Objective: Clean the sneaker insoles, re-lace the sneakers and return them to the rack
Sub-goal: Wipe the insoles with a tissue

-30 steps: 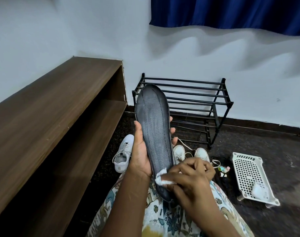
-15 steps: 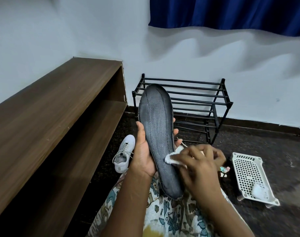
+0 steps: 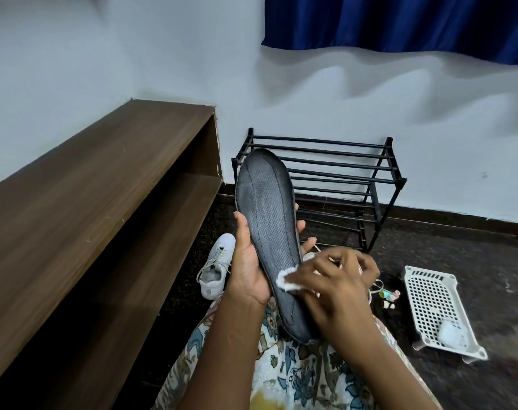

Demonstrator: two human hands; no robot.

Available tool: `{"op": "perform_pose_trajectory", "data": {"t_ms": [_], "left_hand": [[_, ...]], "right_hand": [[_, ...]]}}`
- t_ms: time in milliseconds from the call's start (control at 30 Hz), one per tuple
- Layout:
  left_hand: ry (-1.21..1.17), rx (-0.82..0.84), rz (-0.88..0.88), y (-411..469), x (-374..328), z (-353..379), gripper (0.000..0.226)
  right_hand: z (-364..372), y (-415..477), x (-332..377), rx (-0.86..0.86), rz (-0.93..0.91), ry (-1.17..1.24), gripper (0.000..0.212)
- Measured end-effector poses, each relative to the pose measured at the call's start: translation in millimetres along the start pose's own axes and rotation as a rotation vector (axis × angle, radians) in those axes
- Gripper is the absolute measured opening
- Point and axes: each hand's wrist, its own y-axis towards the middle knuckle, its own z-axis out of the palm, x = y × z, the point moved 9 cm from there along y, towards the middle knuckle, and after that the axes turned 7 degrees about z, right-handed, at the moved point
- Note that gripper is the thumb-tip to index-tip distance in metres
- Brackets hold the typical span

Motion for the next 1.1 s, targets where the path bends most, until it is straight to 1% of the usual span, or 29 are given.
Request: {"op": "perform_pose_trajectory", "data": {"t_ms": [100,267,400,467,533,600,667,767,833,933,1000,1033,1100], "left_hand": [[-0.015,-0.005,0.029,0,-5,1,0.079],[-0.037,-0.01,0.027,-4,-4,4,0.079],[-0.049,0.003,0.05,-4,-9,5,0.08],[-0.034,0.002,0.065,-4,-12,4,0.079],[-0.023,-0.001,0.07,-4,-13,2,0.079],[-0.025,0.001,0.066,-4,-12,2,0.08],[-0.015,0.01,0.027,-5,-7,4,0.083],[0.044,0.015,-0.085,-7,7,6,0.09],[0.069,-0.001,-0.104,-8,11,5,0.092],[0.092,-0.03,-0.095,-8,13,3,0.082],[0.11,-0.035,-0.092,-7,11,3,0.077],[0.118,-0.036,-0.086,-6,9,3,0.075],[0.127,-0.035,-0.065,-5,6,2,0.073]], "right_hand": [[-2,-29,-9,0.081,0.031,0.066,0.025],[-5,-50,-10,0.155,-0.013,0.152,0.028],[-3,-47,-5,0.295,-0.044,0.09,0.026],[-12,-44,-1,0.319,-0.074,0.088,0.021],[-37,-34,1,0.248,-0.057,0.186,0.015],[-64,-17,-1,0.11,-0.02,0.303,0.017],[-70,3,-1,0.011,0.006,0.304,0.015],[-36,32,14,-0.029,0.001,0.152,0.015],[-11,48,20,-0.088,-0.008,-0.001,0.015],[-4,73,14,-0.246,0.078,-0.171,0.015],[-10,89,10,-0.311,0.142,-0.226,0.015],[-10,96,10,-0.313,0.154,-0.24,0.015],[-6,103,13,-0.26,0.127,-0.251,0.016]]}}
